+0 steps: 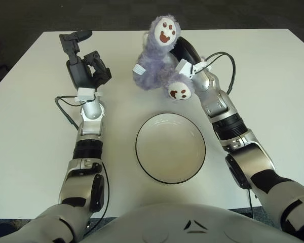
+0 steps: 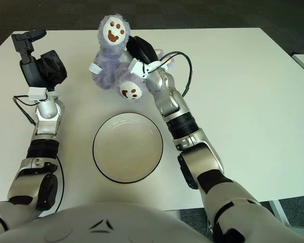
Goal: Put the doll into the plate.
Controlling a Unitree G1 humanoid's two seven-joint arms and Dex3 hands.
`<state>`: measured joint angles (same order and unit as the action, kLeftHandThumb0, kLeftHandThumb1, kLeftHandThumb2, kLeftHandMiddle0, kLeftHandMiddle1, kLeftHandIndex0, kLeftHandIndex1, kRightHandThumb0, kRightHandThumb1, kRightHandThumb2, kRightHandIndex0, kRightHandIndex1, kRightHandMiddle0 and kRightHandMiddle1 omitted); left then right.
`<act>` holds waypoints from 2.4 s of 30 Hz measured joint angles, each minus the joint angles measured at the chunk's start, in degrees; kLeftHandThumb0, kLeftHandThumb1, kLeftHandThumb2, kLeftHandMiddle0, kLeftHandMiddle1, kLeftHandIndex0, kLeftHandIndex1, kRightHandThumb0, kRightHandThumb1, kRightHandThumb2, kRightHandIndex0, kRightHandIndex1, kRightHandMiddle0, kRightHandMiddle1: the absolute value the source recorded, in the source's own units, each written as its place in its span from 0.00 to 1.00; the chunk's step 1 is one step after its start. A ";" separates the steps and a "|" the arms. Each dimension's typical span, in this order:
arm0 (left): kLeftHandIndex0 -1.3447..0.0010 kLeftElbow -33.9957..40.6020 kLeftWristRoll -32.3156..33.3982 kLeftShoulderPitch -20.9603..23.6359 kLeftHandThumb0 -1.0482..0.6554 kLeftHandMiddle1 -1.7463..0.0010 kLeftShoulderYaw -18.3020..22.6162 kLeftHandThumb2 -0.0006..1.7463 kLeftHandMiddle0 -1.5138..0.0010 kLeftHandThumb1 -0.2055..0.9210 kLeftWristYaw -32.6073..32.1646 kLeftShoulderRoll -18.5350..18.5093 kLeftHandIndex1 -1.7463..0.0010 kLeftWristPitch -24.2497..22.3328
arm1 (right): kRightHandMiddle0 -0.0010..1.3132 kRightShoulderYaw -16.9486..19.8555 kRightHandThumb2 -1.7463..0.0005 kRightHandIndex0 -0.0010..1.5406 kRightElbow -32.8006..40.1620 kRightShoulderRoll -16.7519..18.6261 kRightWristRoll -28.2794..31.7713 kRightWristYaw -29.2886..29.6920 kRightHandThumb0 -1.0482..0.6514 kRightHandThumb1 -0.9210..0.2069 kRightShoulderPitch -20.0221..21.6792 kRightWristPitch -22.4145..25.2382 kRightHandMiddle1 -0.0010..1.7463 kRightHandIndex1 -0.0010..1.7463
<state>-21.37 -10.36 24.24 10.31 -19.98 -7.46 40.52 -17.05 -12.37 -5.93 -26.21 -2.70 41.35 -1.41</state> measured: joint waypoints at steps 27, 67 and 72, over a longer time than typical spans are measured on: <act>0.86 -13.03 0.95 2.95 0.41 0.00 -0.62 0.30 0.16 1.00 4.72 -3.76 0.00 -3.66 | 0.52 1.98 0.06 0.61 14.52 -4.17 4.86 -4.66 0.61 0.86 -12.60 -6.34 1.00 0.86; 0.86 -18.87 -0.66 5.44 0.41 0.00 -2.43 0.30 0.16 1.00 4.54 -6.03 0.00 -2.82 | 0.53 2.94 0.06 0.57 25.70 -5.61 11.47 -10.60 0.61 0.83 -23.12 -9.37 0.90 1.00; 0.86 -19.20 -0.60 5.73 0.41 0.00 -2.62 0.30 0.16 1.00 4.63 -6.16 0.00 -2.82 | 0.58 2.95 0.07 0.58 25.99 -5.59 13.20 -11.40 0.61 0.84 -23.79 -11.19 0.86 1.00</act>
<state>-40.57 -10.96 29.96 7.69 -15.36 -13.62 37.70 -14.09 13.62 -11.53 -13.02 -14.10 17.56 -12.61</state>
